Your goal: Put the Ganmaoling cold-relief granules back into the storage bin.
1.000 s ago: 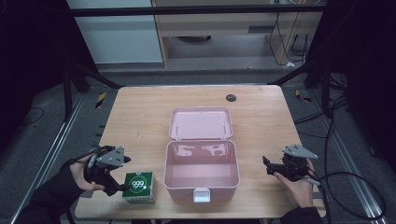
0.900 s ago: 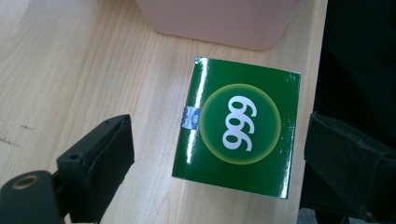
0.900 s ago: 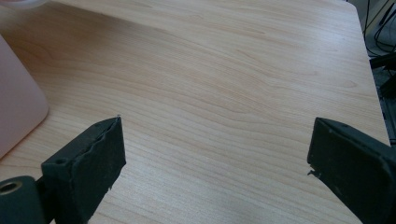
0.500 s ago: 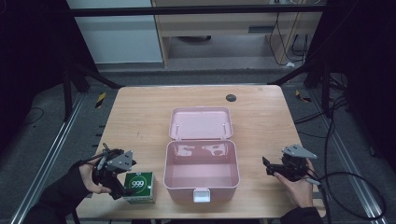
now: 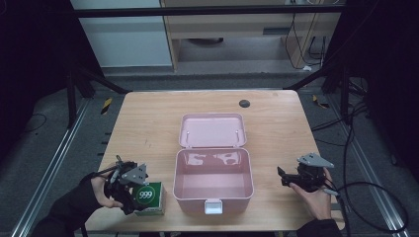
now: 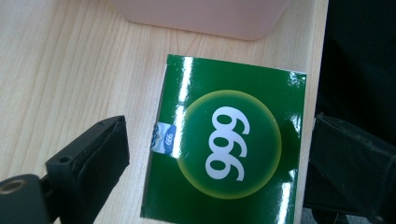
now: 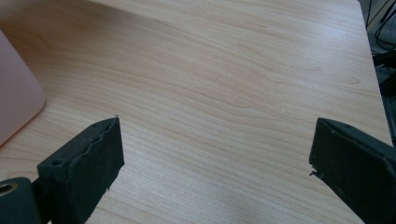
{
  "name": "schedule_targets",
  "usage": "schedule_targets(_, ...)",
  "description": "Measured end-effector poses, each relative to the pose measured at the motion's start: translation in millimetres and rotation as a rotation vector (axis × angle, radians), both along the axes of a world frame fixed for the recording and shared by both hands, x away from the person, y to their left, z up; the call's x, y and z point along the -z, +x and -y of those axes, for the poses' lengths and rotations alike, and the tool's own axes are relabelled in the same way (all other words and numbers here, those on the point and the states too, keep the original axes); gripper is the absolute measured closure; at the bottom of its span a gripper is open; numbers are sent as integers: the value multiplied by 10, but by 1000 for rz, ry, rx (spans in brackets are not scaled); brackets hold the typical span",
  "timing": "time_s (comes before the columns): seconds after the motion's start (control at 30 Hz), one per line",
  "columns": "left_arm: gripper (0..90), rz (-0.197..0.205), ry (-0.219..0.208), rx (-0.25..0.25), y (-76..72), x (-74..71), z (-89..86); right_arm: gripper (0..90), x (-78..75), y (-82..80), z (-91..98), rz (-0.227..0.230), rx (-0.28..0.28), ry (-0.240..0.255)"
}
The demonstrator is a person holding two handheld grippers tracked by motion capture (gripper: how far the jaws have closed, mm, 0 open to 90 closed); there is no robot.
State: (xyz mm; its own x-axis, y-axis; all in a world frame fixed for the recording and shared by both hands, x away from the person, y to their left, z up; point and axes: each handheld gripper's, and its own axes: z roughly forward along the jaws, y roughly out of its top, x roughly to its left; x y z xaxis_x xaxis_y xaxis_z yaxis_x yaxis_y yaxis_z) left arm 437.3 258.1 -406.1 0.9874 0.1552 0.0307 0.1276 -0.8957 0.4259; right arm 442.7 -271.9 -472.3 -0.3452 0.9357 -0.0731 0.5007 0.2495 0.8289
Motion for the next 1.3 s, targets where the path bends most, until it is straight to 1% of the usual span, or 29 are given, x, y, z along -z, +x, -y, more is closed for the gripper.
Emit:
schedule_targets(0.1,40,-2,10,3,-1,32,26,33,1,0,0,0,-1,-2)
schedule_targets(0.3,38,-8,13,2,21,104,52,32,4,-1,1,-4,0,0)
schedule_targets(0.37,32,-13,13,6,24,128,57,32,10,3,5,-3,0,-8)
schedule_targets(0.6,33,-27,4,10,34,220,92,32,15,6,3,-8,1,-6)
schedule_targets(0.67,34,-30,15,18,42,247,111,31,19,7,2,-10,1,-8)
schedule_targets(0.83,43,-42,19,22,52,335,137,31,20,6,7,-11,0,-10)
schedule_targets(1.07,70,-50,28,19,53,379,119,31,23,6,6,-15,0,-11)
schedule_targets(1.3,104,-47,21,27,45,380,112,32,30,8,1,-18,-2,-17)
